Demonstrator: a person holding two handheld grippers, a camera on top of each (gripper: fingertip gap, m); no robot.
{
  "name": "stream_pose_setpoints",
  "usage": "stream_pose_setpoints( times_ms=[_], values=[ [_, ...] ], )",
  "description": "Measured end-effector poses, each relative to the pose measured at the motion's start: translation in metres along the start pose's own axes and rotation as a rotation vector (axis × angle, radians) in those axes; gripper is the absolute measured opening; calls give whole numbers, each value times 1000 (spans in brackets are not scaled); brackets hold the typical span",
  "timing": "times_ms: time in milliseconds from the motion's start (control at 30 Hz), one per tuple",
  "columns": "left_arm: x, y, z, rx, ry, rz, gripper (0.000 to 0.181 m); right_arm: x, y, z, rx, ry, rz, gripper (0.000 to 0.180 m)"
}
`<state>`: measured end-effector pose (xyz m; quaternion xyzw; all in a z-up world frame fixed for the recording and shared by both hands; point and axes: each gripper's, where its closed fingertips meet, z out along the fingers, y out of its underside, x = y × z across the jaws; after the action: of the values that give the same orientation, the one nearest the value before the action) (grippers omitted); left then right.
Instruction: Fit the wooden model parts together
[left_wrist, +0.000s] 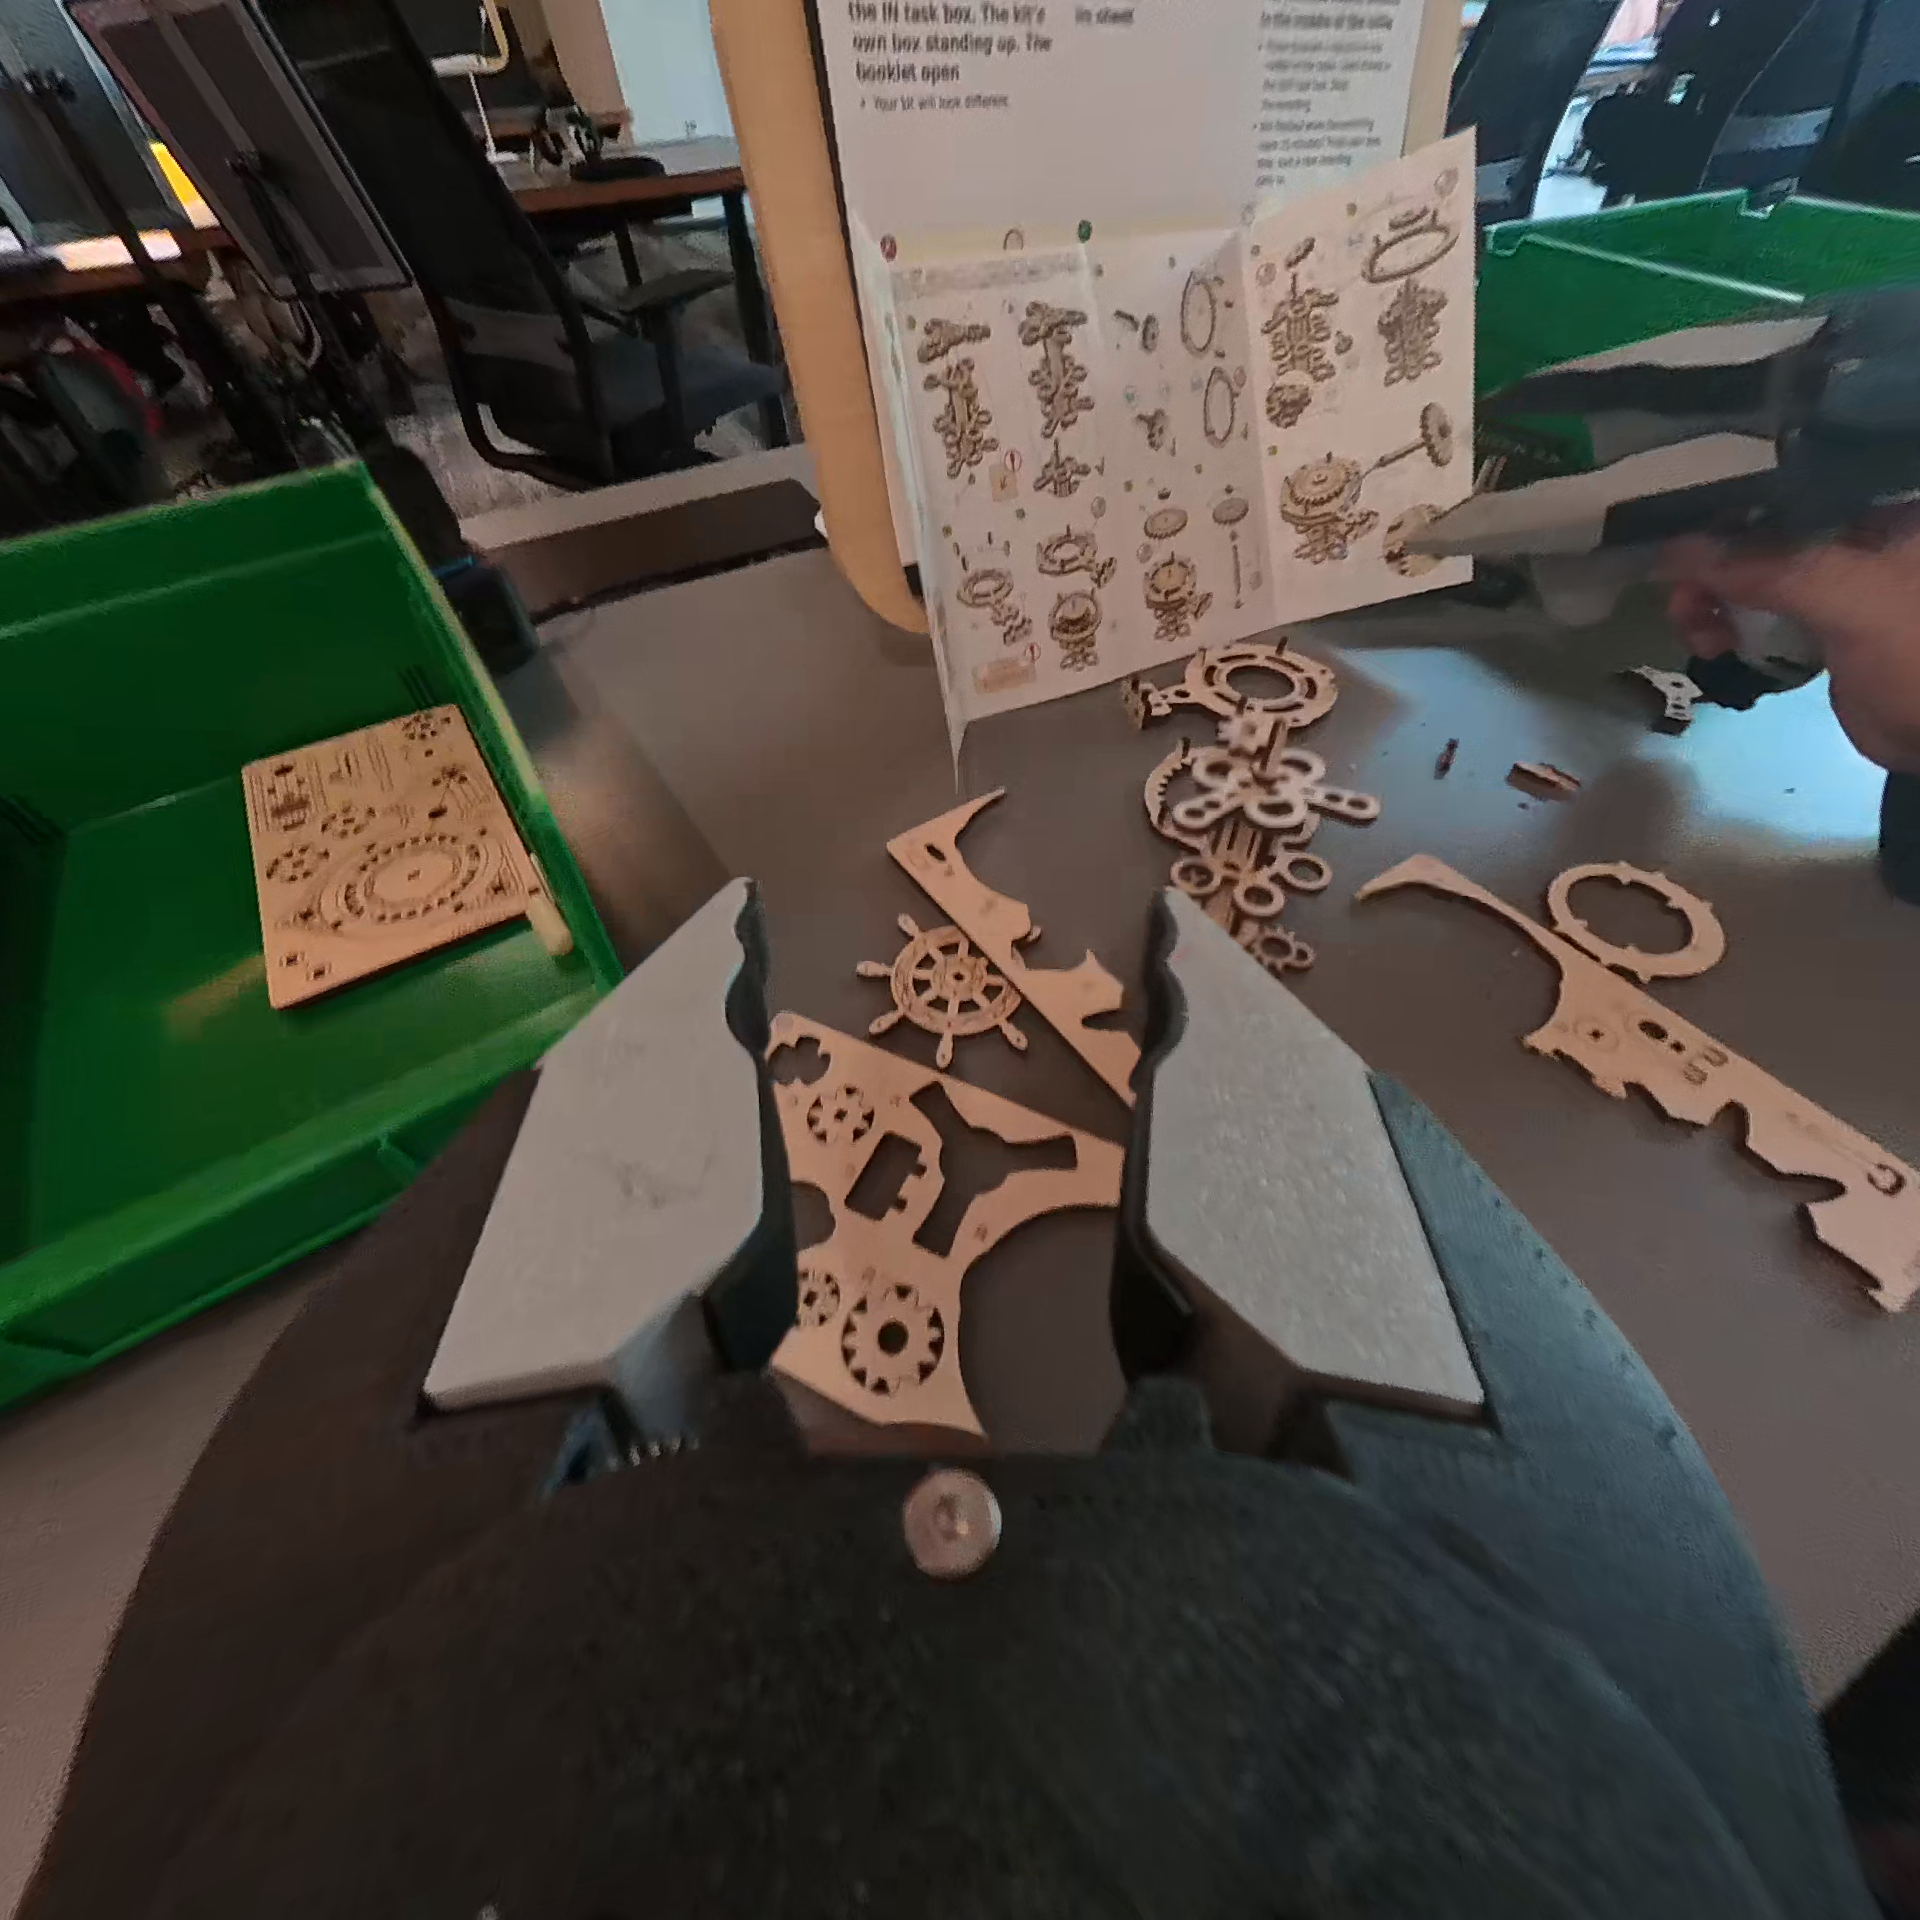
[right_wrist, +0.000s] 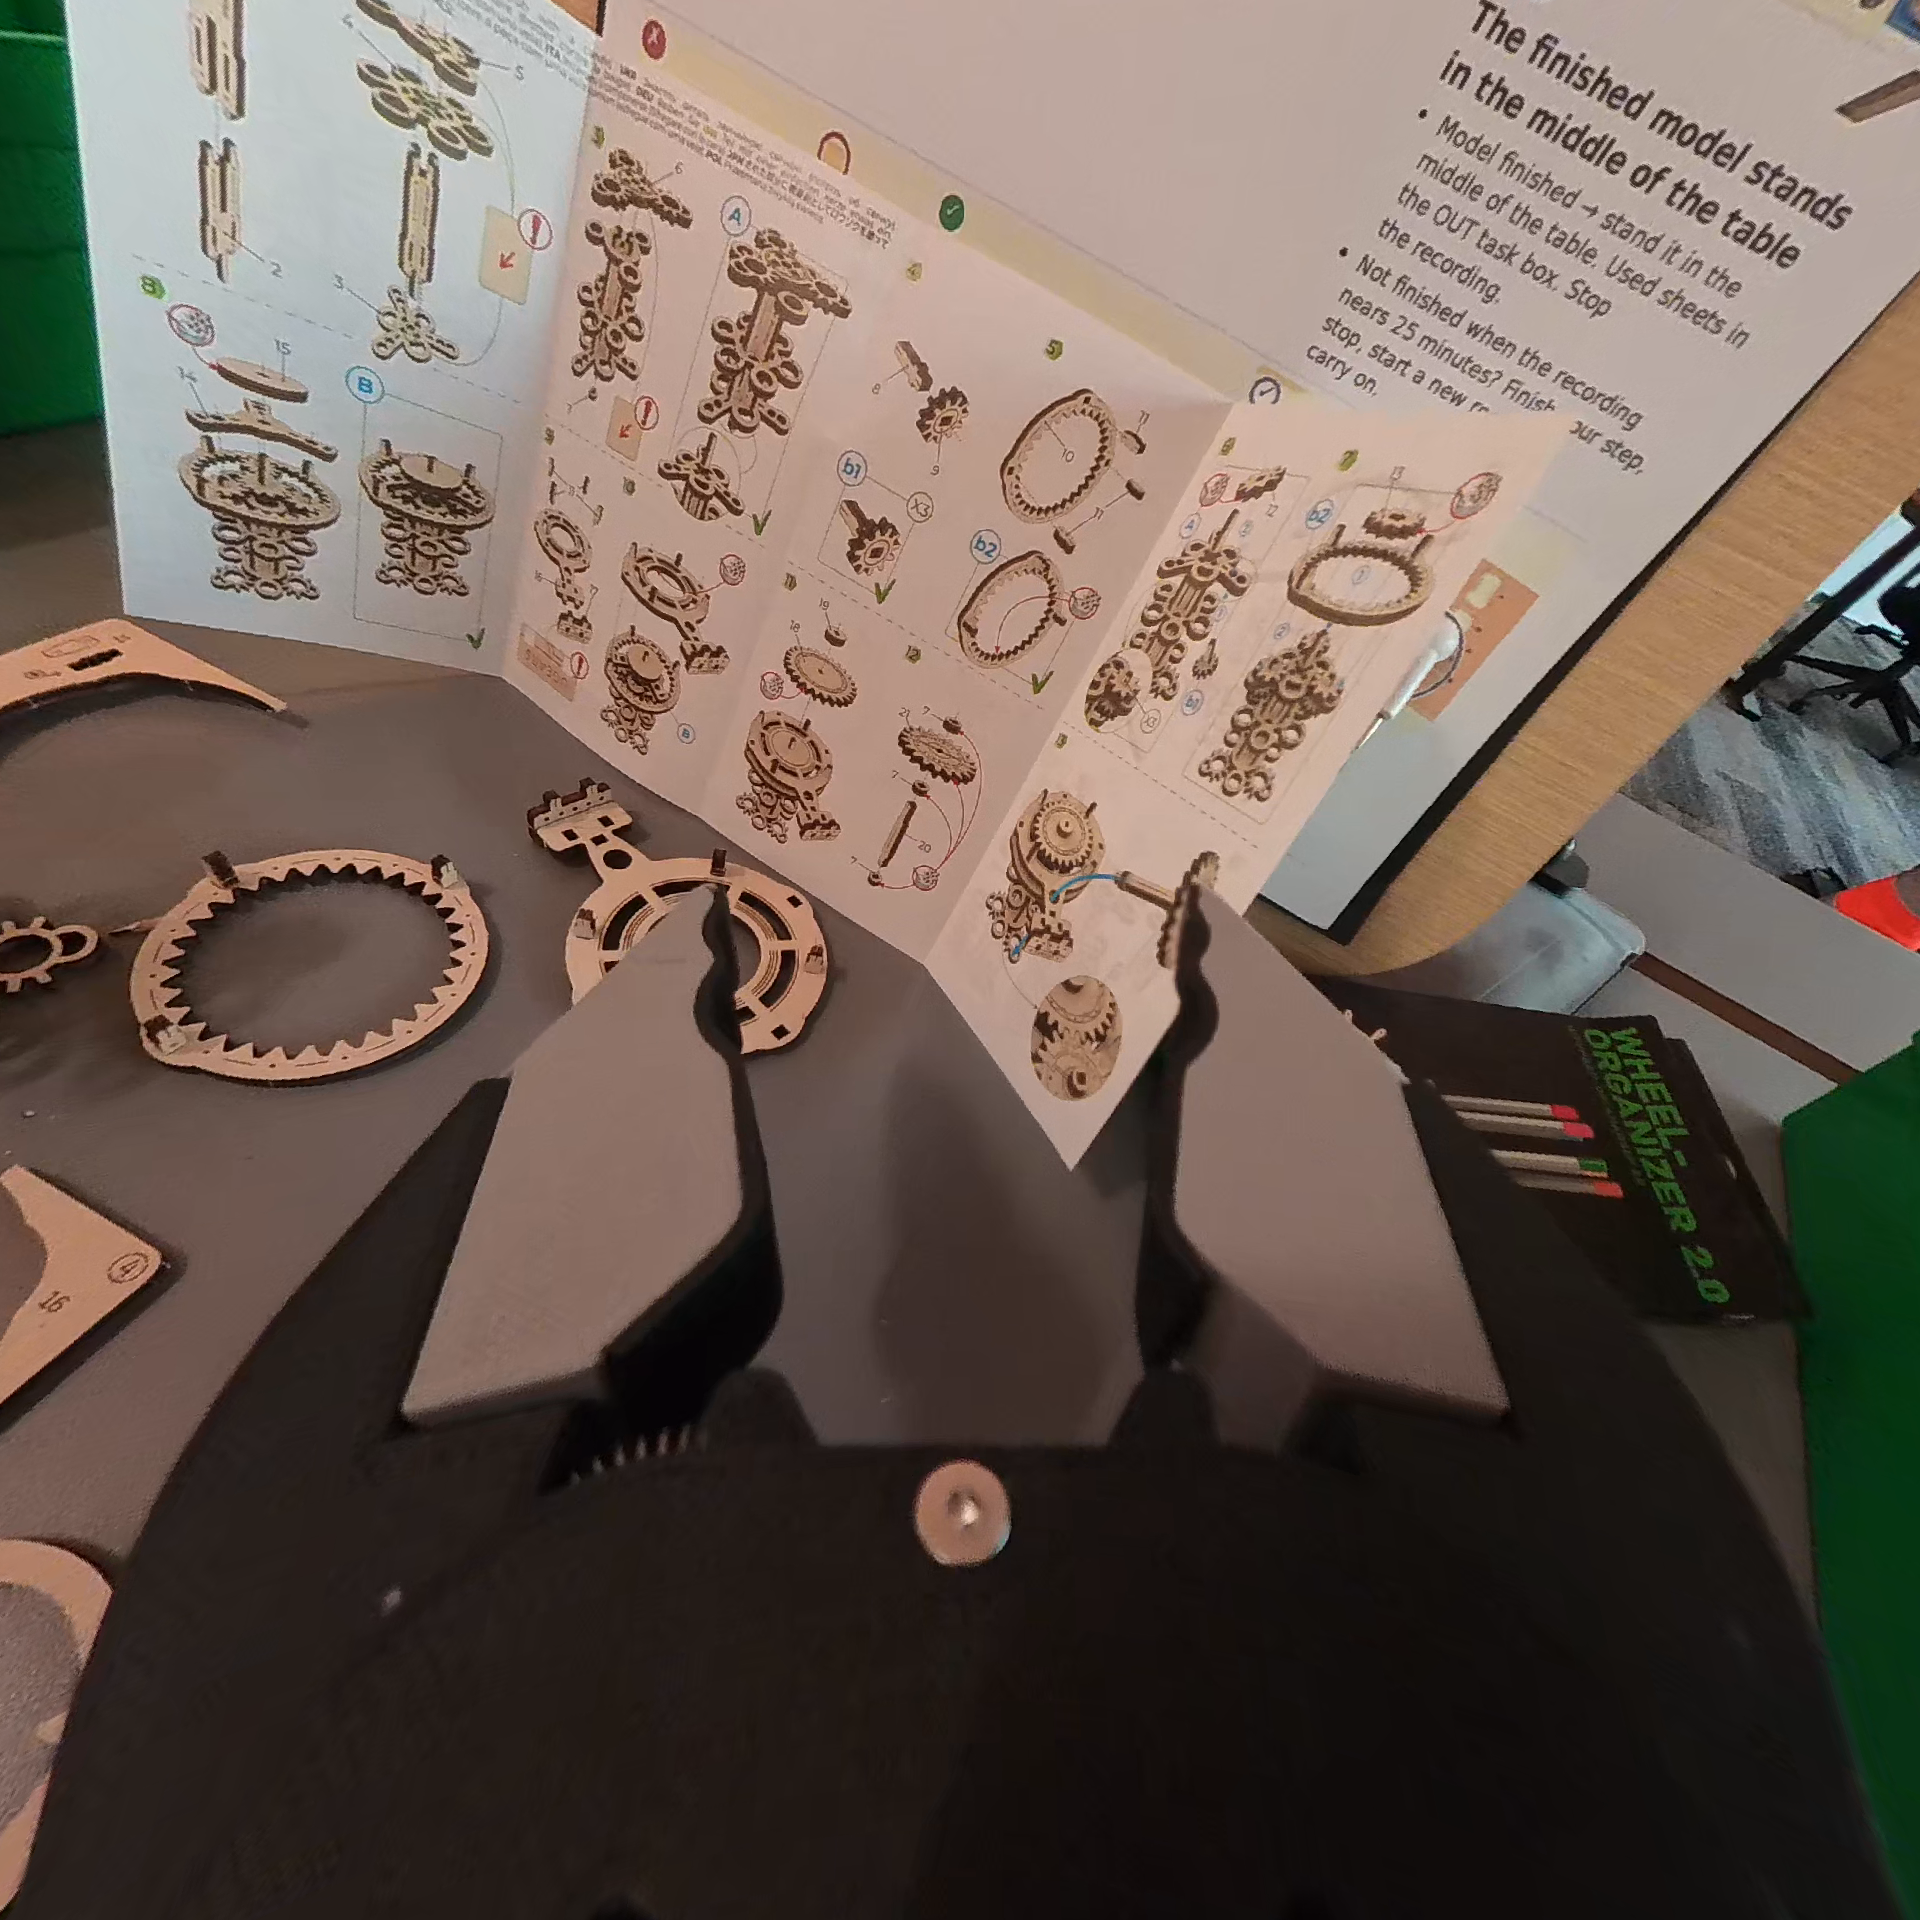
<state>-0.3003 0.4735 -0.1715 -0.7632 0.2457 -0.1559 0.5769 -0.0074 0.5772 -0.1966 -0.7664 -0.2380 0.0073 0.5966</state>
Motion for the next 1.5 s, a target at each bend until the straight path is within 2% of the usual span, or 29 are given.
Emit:
stream_pose_setpoints(
  times_ms=[333,500,633,700,733,900,933,967,1000,1033,1067,1133,1233,1333,1400,1500],
  values=[
    [-7,-63,58,115,-54,135,74,8,8,4,-34,12,34,90],
    [-21,-86,81,230,-106,152,56,12,12,6,-43,15,48,91],
    [-25,-85,87,327,-137,164,34,15,19,11,-69,11,60,91],
    [-23,-75,92,312,-122,175,22,16,21,13,-76,14,62,90],
    [-24,-71,95,270,-120,186,26,17,21,14,-76,14,64,90],
    [-35,-71,90,264,-209,267,7,8,19,20,-83,-22,39,89],
    [-36,-71,90,263,-214,262,2,5,17,19,-84,-35,20,86],
    [-36,-71,90,258,-213,258,0,-1,15,17,-80,-57,-8,76],
    [-37,-70,90,251,-229,260,0,-8,11,13,-71,-90,-45,51],
    [-40,-68,91,235,-257,274,0,-16,5,8,-49,-120,-83,17],
    [-43,-65,93,212,-285,296,0,-22,-3,2,-10,-133,-117,0],
    [-46,-62,94,186,-324,316,0,-34,-30,-17,118,-128,-184,0],
    [-50,-61,93,166,-378,322,0,-71,-87,-68,405,-144,-278,0],
    [-59,-57,91,125,-459,360,0,-145,-127,-123,624,-284,-355,0],
    [-66,-55,89,103,-506,375,0,-198,-138,-141,663,-344,-445,0],
    [-73,-49,91,73,-546,396,0,-265,-141,-143,614,-412,-559,0]
  ],
)
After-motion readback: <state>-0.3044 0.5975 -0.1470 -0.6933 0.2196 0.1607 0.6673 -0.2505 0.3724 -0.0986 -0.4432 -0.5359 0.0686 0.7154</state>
